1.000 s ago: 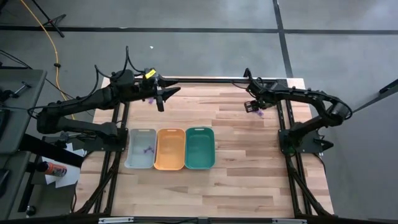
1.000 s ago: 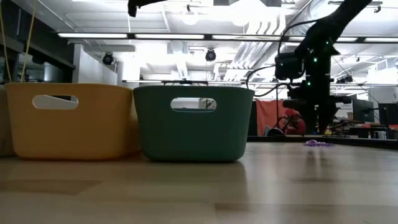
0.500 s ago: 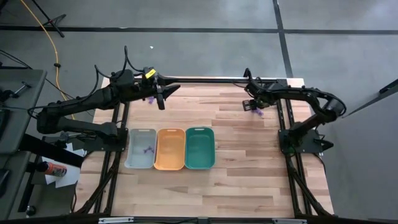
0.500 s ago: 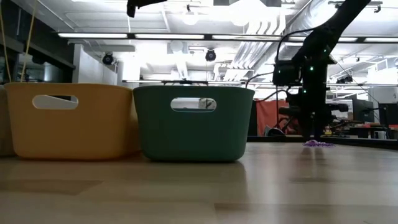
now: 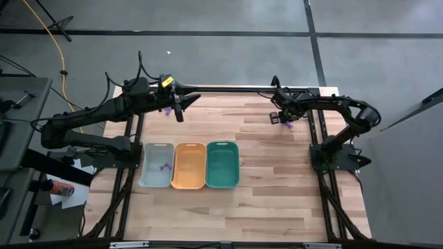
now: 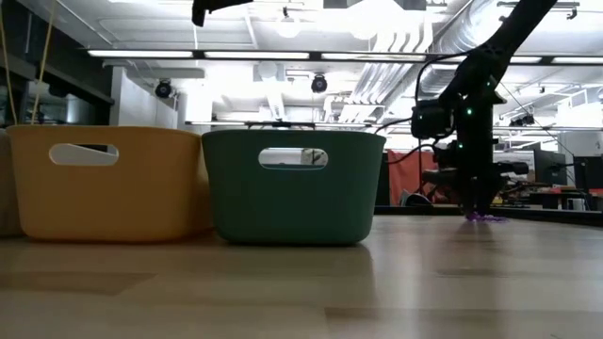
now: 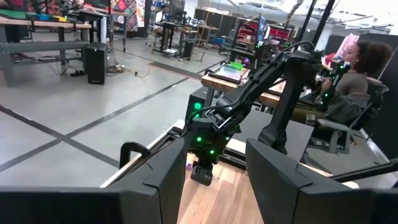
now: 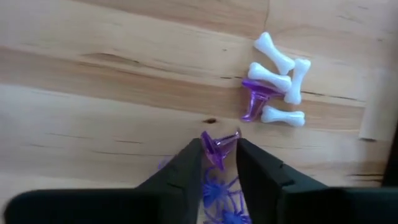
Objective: Sort Halloween decoration
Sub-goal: Put the purple witch hat toy into the white bin
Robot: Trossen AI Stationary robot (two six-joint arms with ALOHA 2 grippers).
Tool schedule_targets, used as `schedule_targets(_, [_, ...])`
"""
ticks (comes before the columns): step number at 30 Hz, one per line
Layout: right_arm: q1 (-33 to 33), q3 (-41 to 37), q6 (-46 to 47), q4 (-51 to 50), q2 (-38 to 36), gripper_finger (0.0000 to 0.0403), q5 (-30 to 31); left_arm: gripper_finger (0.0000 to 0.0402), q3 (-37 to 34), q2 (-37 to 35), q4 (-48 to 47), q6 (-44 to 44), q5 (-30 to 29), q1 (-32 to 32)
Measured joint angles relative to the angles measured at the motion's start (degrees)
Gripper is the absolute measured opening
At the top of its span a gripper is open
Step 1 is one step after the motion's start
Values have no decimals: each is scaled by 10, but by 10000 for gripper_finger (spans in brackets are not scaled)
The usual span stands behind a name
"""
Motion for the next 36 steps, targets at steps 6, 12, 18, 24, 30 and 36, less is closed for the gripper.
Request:
schedule_targets(6, [0,1,-14,1,-3,9,6,156,0,0,0,0,0,0])
schedule_targets(12, [0,0,-23,1,-39,5,11,156,0,0,0,0,0,0])
schedule_targets(18, [8,0,-33,14,-115,1,14,156,0,0,0,1,0,0])
schedule_targets(24, [66,0,-43,170,-189,1,-72,156,0,0,-1,1,0,0])
schedule_targets(30, [170,0,-60,463,-185,0,-124,156,0,0,-2,1,0,0])
schedule_targets(36, [269,32,-165,641,-159,0,-131,156,0,0,-4,6,8,0])
